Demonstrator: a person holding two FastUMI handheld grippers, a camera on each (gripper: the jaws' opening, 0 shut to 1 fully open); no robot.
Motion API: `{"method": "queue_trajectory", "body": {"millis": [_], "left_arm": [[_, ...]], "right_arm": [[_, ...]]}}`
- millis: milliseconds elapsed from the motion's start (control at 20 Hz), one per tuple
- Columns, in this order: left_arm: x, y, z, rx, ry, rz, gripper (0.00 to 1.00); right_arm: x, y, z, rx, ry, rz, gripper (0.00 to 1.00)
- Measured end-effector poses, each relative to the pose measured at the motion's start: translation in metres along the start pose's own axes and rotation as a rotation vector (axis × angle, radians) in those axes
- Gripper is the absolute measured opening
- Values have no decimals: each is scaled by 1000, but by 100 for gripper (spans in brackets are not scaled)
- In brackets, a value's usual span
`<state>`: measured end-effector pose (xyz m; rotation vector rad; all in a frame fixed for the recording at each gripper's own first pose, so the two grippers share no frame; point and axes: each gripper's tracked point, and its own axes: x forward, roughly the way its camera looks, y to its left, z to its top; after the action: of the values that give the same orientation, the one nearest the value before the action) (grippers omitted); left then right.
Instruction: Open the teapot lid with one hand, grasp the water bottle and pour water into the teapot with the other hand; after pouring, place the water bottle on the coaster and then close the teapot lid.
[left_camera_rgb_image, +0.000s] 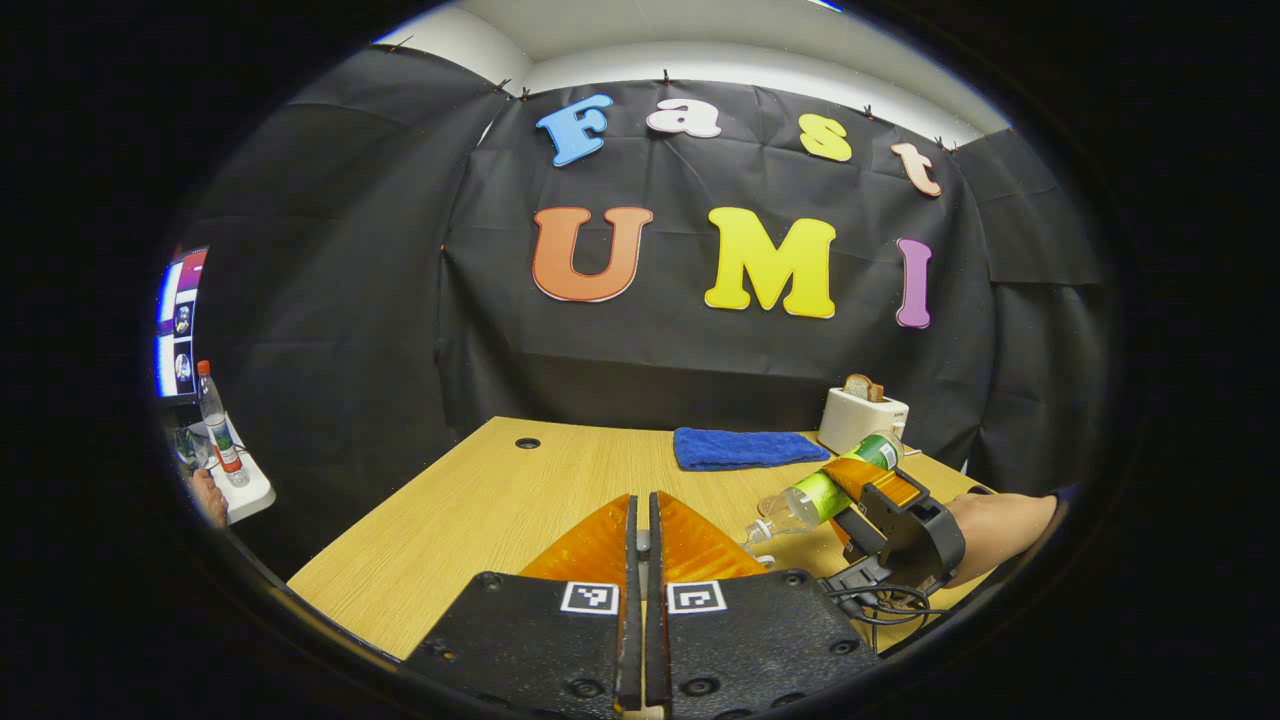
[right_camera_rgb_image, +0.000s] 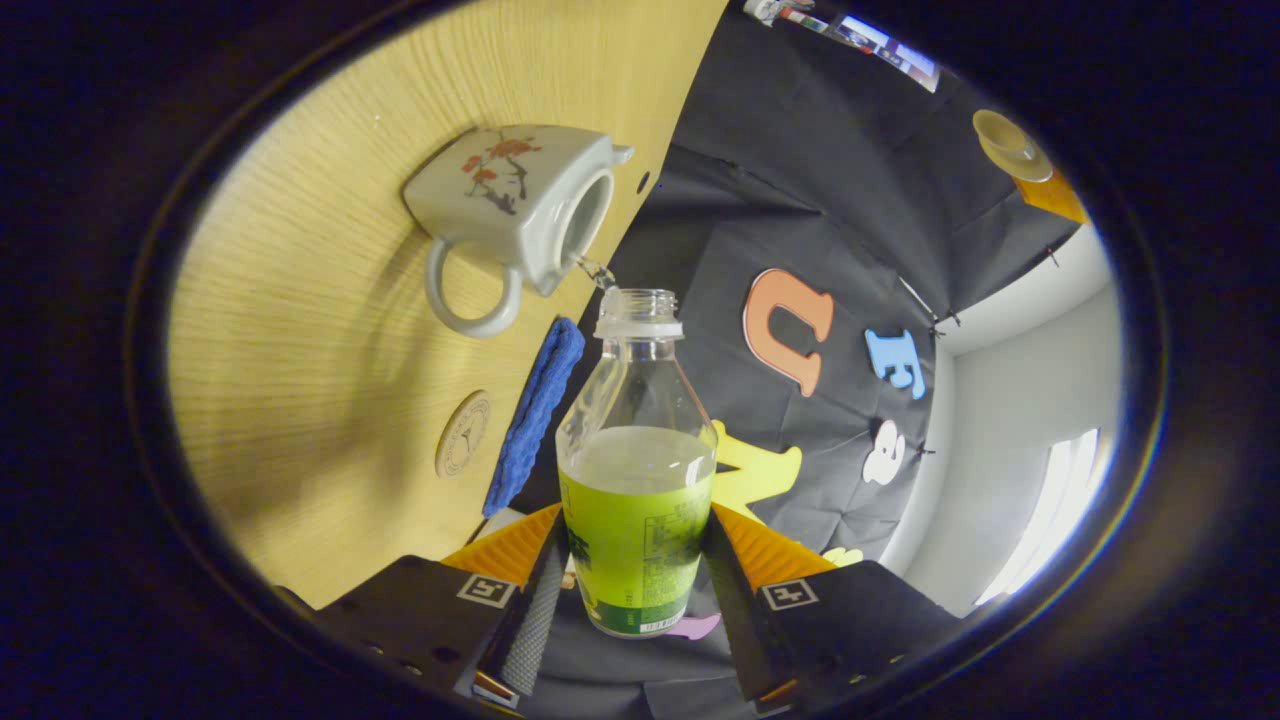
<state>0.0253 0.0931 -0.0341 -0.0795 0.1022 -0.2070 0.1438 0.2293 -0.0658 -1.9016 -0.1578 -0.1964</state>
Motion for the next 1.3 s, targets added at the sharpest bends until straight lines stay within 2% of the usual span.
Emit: {"method": "queue_trajectory", "body": {"millis": [800,1300], "left_arm": [[1,-7,-3,43,4,-21,4],[2,-7,-6,52,11,-20,4]], "right_arm": [[-5,-27,22,-131,-66,-105,72],[-8,-32,24,-153,-71,-131,75]]}}
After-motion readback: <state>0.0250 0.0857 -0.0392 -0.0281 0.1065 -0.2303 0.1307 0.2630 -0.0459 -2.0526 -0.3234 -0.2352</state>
